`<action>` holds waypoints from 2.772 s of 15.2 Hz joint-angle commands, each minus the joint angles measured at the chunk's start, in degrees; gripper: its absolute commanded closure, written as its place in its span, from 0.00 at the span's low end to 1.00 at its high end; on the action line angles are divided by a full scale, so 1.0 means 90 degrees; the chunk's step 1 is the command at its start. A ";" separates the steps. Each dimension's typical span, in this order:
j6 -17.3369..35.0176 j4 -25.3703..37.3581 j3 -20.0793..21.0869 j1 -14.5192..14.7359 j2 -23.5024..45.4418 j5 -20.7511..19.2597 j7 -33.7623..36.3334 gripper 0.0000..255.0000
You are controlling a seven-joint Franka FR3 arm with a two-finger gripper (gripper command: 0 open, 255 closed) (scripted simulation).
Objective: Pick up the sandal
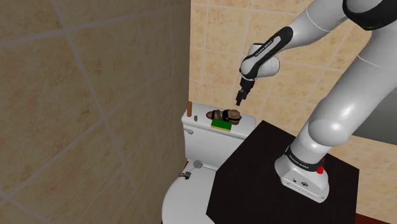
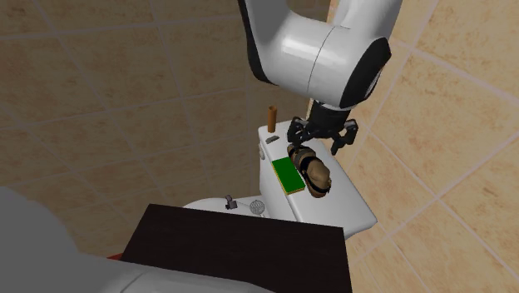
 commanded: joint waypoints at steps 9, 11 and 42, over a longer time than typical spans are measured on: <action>0.1140 0.1191 0.0649 -0.0682 0.2594 0.2270 -0.2637 0.00; 0.1275 0.1241 0.0792 -0.0790 0.2784 0.2440 -0.2771 0.00; 0.0542 0.1052 0.0112 -0.0298 0.1797 0.1476 -0.2034 1.00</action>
